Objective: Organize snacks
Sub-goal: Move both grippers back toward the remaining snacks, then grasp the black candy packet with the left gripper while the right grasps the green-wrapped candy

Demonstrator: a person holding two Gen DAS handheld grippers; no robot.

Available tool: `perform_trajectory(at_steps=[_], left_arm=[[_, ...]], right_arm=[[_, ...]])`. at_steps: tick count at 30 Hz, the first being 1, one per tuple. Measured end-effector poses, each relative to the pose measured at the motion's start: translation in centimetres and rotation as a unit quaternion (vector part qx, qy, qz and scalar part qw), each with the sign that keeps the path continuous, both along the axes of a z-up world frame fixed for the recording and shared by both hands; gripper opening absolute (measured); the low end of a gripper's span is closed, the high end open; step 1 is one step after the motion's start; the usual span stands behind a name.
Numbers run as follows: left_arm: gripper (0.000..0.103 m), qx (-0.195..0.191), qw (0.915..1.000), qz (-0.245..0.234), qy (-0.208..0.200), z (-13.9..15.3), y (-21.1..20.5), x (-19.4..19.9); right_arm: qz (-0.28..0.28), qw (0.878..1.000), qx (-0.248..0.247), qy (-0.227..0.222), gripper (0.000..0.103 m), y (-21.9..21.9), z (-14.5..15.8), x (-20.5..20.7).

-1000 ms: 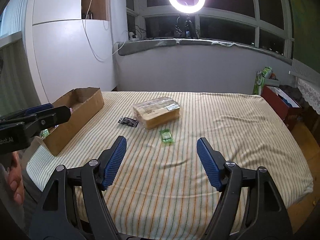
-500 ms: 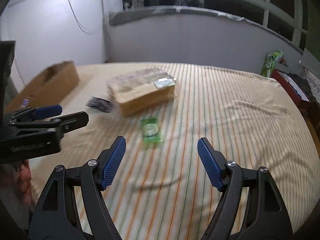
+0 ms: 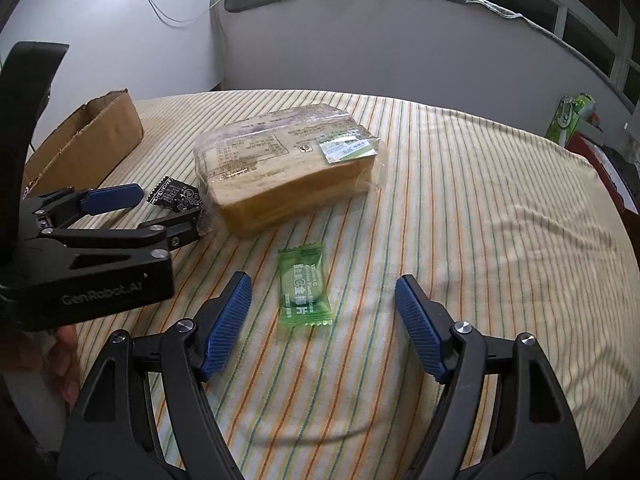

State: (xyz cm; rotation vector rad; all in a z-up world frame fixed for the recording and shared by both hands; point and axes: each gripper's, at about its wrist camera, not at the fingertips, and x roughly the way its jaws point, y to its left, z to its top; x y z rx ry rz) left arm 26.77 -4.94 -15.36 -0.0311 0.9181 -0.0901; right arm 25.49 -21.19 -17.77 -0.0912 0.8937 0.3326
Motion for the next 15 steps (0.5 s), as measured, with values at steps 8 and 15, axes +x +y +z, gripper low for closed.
perform_trajectory(at_steps=[8, 15], left_arm=[[0.083, 0.022, 0.9998, 0.001, 0.000, -0.2, -1.1, 0.6], [0.065, 0.019, 0.9998, -0.001, -0.007, -0.1, -1.1, 0.8]], right_arm=[[0.005, 1.000, 0.004, 0.003, 0.079, -0.2, -0.1, 0.5], [-0.009, 1.000, -0.002, -0.005, 0.049, -0.4, -0.1, 0.4]])
